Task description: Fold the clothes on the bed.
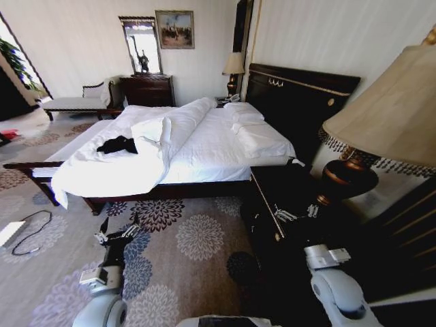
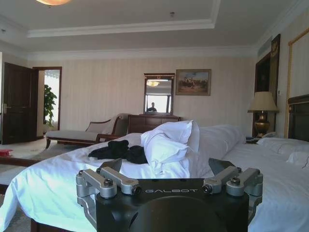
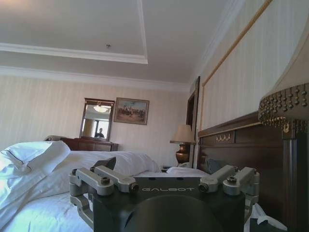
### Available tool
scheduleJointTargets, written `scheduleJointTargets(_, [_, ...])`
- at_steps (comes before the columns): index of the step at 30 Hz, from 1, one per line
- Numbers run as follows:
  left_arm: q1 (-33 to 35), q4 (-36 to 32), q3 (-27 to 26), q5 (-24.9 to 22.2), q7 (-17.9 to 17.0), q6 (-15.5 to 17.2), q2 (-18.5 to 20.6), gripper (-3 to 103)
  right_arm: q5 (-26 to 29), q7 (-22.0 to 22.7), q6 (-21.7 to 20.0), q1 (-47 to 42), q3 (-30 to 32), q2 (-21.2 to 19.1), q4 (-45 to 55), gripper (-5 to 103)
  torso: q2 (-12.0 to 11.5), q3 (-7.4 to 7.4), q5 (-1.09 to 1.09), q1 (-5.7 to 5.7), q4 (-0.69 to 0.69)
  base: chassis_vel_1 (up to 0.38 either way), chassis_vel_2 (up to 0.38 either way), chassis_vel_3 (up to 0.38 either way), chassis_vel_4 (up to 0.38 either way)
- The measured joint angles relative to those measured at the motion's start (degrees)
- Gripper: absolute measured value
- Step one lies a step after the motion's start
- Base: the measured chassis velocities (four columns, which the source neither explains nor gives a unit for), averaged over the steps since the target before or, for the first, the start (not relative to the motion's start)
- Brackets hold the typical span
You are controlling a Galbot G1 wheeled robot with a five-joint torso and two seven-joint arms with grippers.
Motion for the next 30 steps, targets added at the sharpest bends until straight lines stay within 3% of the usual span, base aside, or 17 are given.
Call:
scheduleJointTargets(16, [-2.6,1.9,2.6,-0.5,1.3,-1.0,2.4,100,1.5,-0.5,0.4,2.1,0.2,1.2,-3.6,100,0.0,0.00,0.00,0.00,0.00,0.000,0.000,0.000,0.000])
scheduleJointTargets(30, [-2.1,0.8,3.5,0.1,3.0,-1.7,1.7,100,1.5,-1.5,0.4,0.5,0.6,2.7,-2.1,100,0.0,0.00,0.00,0.00,0.00,0.000,0.000,0.000,0.000])
